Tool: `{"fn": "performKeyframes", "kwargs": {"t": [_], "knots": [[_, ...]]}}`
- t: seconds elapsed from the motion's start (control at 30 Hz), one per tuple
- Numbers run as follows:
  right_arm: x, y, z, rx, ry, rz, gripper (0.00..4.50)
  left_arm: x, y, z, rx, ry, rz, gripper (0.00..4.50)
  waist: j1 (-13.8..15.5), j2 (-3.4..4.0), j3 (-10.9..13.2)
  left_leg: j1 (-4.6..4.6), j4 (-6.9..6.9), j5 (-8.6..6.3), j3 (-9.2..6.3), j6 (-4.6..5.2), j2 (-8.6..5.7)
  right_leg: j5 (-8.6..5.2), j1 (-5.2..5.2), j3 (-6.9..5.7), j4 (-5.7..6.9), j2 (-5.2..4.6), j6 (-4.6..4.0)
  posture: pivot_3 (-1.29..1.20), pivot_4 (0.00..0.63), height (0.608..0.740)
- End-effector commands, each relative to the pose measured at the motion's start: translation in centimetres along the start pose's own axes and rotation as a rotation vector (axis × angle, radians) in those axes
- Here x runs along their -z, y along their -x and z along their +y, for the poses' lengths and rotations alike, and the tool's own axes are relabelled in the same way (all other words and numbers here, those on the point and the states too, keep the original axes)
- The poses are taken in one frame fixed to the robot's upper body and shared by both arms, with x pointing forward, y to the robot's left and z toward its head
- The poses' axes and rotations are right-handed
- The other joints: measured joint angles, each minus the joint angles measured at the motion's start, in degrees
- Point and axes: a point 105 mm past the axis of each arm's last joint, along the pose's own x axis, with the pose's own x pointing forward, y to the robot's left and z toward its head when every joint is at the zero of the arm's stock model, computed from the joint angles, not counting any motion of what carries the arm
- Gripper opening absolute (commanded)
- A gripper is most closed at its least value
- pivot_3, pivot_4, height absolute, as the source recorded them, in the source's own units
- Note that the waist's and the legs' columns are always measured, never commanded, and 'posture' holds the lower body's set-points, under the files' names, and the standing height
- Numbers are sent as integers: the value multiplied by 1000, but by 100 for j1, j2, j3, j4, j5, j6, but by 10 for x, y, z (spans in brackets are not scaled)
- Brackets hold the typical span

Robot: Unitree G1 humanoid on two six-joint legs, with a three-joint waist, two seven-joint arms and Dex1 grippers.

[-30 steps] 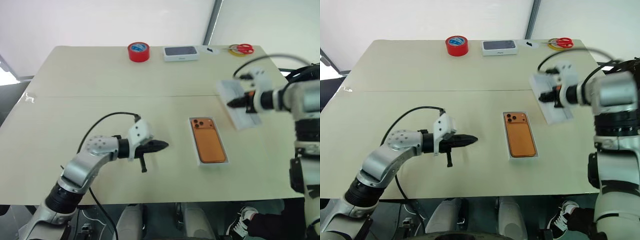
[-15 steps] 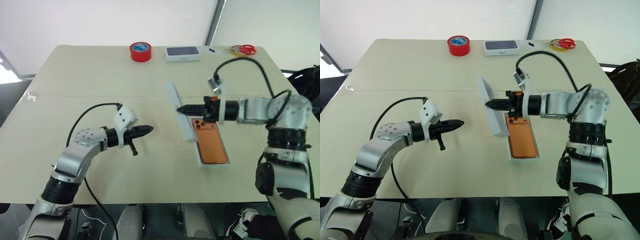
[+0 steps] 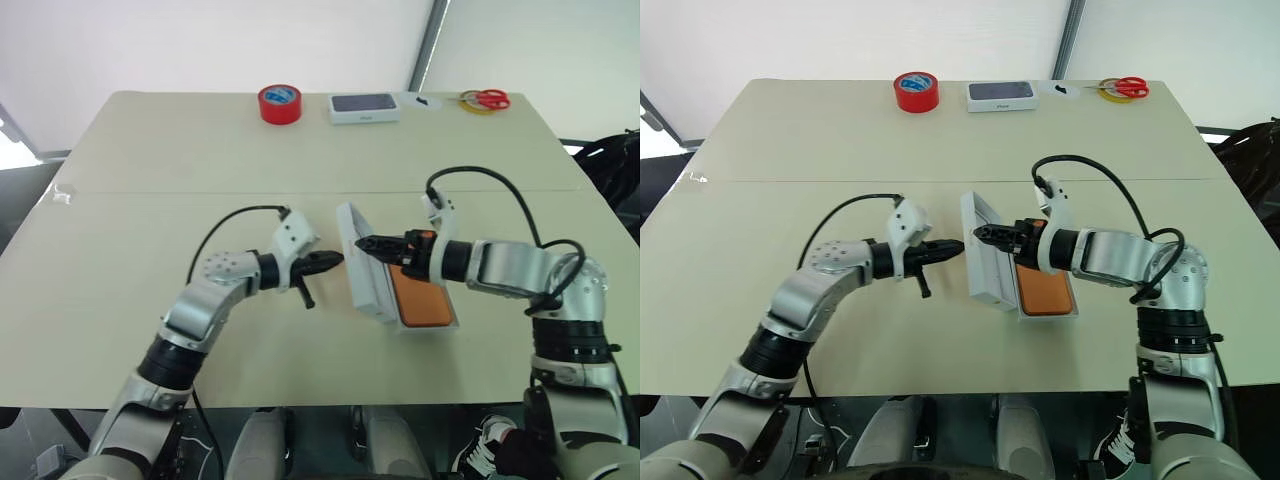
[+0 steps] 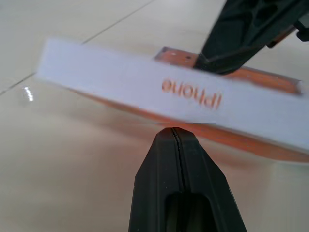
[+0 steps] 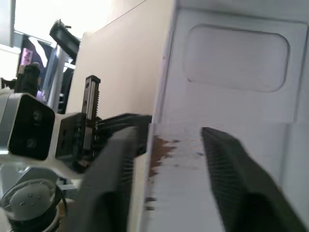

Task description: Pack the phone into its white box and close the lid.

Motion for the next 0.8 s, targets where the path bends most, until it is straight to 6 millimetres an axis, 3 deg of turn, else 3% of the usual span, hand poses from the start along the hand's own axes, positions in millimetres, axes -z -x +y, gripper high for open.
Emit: {"fn": "performKeyframes", "kwargs": {"t": [0.03, 0.27, 0.5, 0.57, 0.7, 0.8], "knots": [[-27, 22, 16, 10, 121, -59, 3407, -10, -14, -3, 20, -56, -13, 0, -2, 0, 0, 0, 1, 0, 1, 0, 0, 0, 0, 1, -1, 0, -1, 0, 150, 732], [-61, 58, -12, 268, 296, -123, 3407, -15, -44, -16, 68, -58, -9, 0, 10, -3, -2, 0, -2, -1, -1, 2, 5, -7, 0, 0, -9, 9, -9, 0, 150, 732], [-66, 69, -41, 466, 519, -95, 18, -11, -64, -29, 101, -59, 9, 0, 10, -2, -2, -2, -1, -2, 1, 2, 3, -3, -1, 4, -10, 7, -2, 0, 150, 732], [-65, 69, -44, 486, 578, -79, 18, -11, -64, -30, 103, -53, 4, 0, 2, -1, -2, -2, -1, -2, -1, 3, 4, -4, -3, 3, -9, 8, -2, 0, 150, 732], [-54, 73, -63, 634, 897, 59, 18, -23, -52, -18, 52, 1, -56, 0, 6, 1, -2, -2, -1, -2, -2, 3, 5, -11, -6, 1, -8, 9, -11, 0, 150, 732], [-46, 71, -69, 628, 965, 109, 18, -25, -43, -5, -4, 27, -57, 0, -3, -1, -1, -3, 0, -2, 0, 2, 4, -21, -7, 3, -9, 7, -1, 0, 150, 732]]}}
